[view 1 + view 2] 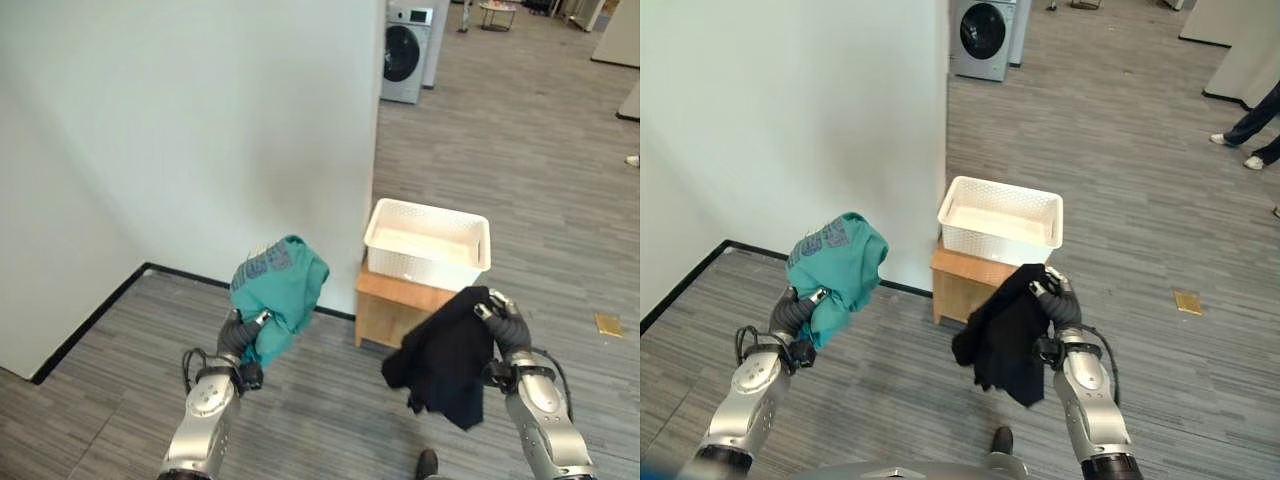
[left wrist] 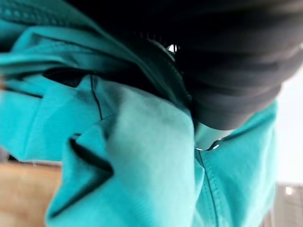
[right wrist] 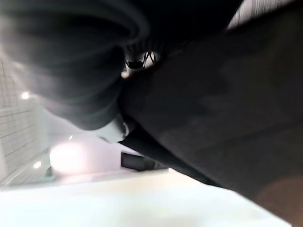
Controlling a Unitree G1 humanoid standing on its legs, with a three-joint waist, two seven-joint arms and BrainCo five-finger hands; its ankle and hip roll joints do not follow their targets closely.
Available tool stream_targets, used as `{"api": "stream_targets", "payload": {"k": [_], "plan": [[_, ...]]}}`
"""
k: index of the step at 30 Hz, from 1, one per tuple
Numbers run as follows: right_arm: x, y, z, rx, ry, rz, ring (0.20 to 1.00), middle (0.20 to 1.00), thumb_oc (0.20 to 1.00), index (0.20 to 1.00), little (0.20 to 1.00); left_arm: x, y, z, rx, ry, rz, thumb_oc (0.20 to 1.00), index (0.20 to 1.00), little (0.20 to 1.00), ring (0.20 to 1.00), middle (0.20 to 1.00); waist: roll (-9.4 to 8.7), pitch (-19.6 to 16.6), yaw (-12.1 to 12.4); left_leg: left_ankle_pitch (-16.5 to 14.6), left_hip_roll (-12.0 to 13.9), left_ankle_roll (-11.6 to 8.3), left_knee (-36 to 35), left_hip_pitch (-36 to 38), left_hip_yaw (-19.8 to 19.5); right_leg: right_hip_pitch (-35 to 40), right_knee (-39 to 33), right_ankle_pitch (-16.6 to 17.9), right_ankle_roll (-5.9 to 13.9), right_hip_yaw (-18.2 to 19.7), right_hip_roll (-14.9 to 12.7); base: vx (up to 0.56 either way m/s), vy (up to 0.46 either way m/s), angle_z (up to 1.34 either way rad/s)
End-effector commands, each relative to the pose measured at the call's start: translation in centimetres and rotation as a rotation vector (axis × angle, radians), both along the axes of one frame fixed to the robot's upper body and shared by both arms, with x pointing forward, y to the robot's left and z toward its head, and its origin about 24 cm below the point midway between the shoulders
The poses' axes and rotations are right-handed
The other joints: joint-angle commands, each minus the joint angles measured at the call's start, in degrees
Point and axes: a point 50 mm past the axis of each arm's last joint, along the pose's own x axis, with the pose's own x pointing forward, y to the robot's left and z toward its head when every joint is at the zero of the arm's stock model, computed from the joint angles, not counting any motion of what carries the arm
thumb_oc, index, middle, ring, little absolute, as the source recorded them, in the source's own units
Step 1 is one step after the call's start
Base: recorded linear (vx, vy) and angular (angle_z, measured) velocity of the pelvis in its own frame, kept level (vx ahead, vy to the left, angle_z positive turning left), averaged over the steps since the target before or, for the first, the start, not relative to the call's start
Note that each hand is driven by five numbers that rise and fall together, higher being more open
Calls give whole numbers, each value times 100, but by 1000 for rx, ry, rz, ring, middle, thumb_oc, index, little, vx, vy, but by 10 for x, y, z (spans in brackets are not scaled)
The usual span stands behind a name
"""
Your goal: Pick up bed clothes into laundry basket.
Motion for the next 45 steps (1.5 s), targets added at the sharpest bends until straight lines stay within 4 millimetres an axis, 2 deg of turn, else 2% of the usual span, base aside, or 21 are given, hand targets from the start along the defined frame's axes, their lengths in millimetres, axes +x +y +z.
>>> {"api": "stream_targets", "payload": {"k": [1, 2, 3, 4, 5, 7, 8, 10, 16, 19, 20, 22, 23, 26, 27, 29, 30, 32, 34, 42, 45], "plan": [[16, -4, 66, -53, -312, 37, 200, 200, 200, 200, 200, 27, 5, 55, 2, -257, -16, 200, 200, 200, 200, 200, -4, 244, 44, 1097, 577, -67, 1442, -741, 52, 137, 462, -516, 14, 116, -64, 66, -511, 18], [17, -4, 68, -48, -319, 43, 200, 200, 200, 200, 200, 27, 3, 54, -1, -254, -23, 200, 200, 200, 200, 200, -73, 323, 76, 1199, 504, 5, 2124, -1070, 2, 256, 430, -581, -91, 44, -38, 34, -392, 13], [17, -4, 68, -48, -319, 43, 200, 200, 200, 200, 200, 27, 3, 54, -1, -254, -23, 200, 200, 200, 200, 200, -68, 319, 67, 1188, 507, 5, 2147, -1090, -10, 253, 430, -581, -91, 35, -35, 53, -388, 19], [17, -4, 71, -69, -323, 60, 200, 200, 200, 200, 200, 24, 2, 53, -12, -247, -27, 200, 200, 200, 200, 200, -204, 465, 176, 1198, 269, 88, 2810, -1442, -38, 434, 334, -657, -236, 82, 33, 97, -295, 15], [17, -5, 72, -76, -323, 58, 200, 200, 200, 200, 200, 23, 2, 52, -17, -245, -28, 200, 200, 200, 200, 200, -209, 485, 223, 1071, 115, 103, 2893, -1611, -64, 521, 260, -682, -228, 128, 67, 162, -351, -2], [16, -4, 75, -74, -336, 64, 200, 200, 200, 200, 200, 22, 0, 49, -23, -232, -34, 200, 200, 200, 200, 200, -233, 448, 321, 1005, 60, 75, 2309, -2006, 283, 754, 21, -687, -182, 120, 122, 309, -157, -35], [13, -4, 76, -71, -342, 64, 200, 200, 200, 200, 200, 22, 0, 46, -19, -220, -35, 200, 200, 200, 200, 200, -153, 375, 358, 1041, 67, 75, 1390, -2035, 520, 854, -57, -765, -138, 53, 214, 397, -66, -27], [9, -1, 74, -97, -336, 84, 200, 200, 200, 200, 200, 24, 0, 45, -3, -215, -28, 200, 200, 200, 200, 200, -6, 322, 367, 1342, -141, 1, 545, -1980, 663, 966, -5, -949, -110, 49, 306, 357, 63, 0], [9, 2, 73, -111, -333, 100, 200, 200, 200, 200, 200, 30, -3, 53, 9, -251, -39, 200, 200, 200, 200, 200, 55, 150, 243, 1074, -255, 105, 565, -1729, 713, 1174, 147, -1153, -29, 3, 94, 211, 132, -14], [12, 6, 76, -147, -343, 110, 200, 200, 200, 200, 200, 30, 0, 57, 18, -265, -40, 200, 200, 200, 200, 200, 69, 49, 249, 886, -410, 305, 261, -1379, 766, 1084, 617, -1046, 134, 110, -196, 249, 270, -11], [15, 9, 84, -162, -374, 119, 200, 200, 200, 200, 200, 31, 2, 60, 23, -274, -33, 200, 200, 200, 200, 200, 89, 85, 225, 812, -506, 487, 115, -1110, 796, 710, 1636, -505, 249, 224, -488, 137, 281, -12], [20, 12, 94, -184, -421, 123, 200, 200, 200, 200, 200, 30, 4, 63, 32, -281, -32, 200, 200, 200, 200, 200, 164, 176, 217, 770, -576, 669, -70, -822, 864, 208, 2522, 224, 320, 325, -699, 157, 323, 5], [21, 12, 104, -202, -458, 117, 200, 200, 200, 200, 200, 31, 4, 65, 37, -289, -40, 200, 200, 200, 200, 200, 227, 245, 175, 795, -577, 720, -152, -715, 810, 25, 2958, 303, 320, 412, -733, 151, 257, 2], [27, 2, 138, -273, -595, 57, 200, 200, 200, 200, 200, 31, 6, 69, 71, -297, -59, 200, 200, 200, 200, 200, 279, 244, 20, 745, -588, 681, -434, -430, 607, -489, 2714, -120, 241, 356, -573, 214, 121, 44], [27, 2, 139, -274, -596, 56, 200, 200, 200, 200, 200, 31, 6, 69, 70, -298, -59, 200, 200, 200, 200, 200, 293, 247, 8, 731, -571, 672, -431, -429, 590, -459, 2680, -126, 234, 327, -558, 117, -14, 64], [29, -9, 173, -319, -733, 3, 200, 200, 200, 200, 200, 29, 6, 69, 57, -301, -62, 200, 200, 200, 200, 200, 207, 217, -10, 666, -617, 593, -464, -362, 467, -400, 1622, -247, 204, 227, -327, 176, -82, 54], [29, -17, 194, -357, -813, -56, 200, 200, 200, 200, 200, 26, 5, 64, 54, -281, -71, 200, 200, 200, 200, 200, 94, 178, 66, 616, -670, 591, -427, -381, 365, -150, 1261, -239, 251, 358, -262, 190, -91, 39], [29, -15, 205, -371, -852, -41, 200, 200, 200, 200, 200, 24, 6, 59, 42, -260, -67, 200, 200, 200, 200, 200, 65, 111, 135, 589, -677, 594, -436, -382, 385, 49, 975, -335, 253, 413, -208, 112, -37, 53], [29, -10, 234, -374, -974, -1, 200, 200, 200, 200, 200, 15, 8, 47, 4, -220, -50, 200, 200, 200, 200, 200, -49, -12, 297, 584, -675, 572, -463, -397, 391, 178, 714, -309, 255, 393, -145, 105, -39, 33], [59, -6, 294, -516, -1030, 20, 200, 200, 200, 200, 200, -2, 6, 22, -52, -99, -73, 200, 200, 200, 200, 200, -242, -182, 615, 555, -621, 487, -470, -449, 215, 558, 235, -514, 203, 213, 7, 56, -31, 8], [72, -2, 299, -500, -1005, 34, 200, 200, 200, 200, 200, -3, 6, 19, -58, -83, -73, 200, 200, 200, 200, 200, -249, -178, 636, 557, -611, 471, -470, -456, 190, 609, 175, -527, 189, 178, 35, 0, 0, 0]]}}
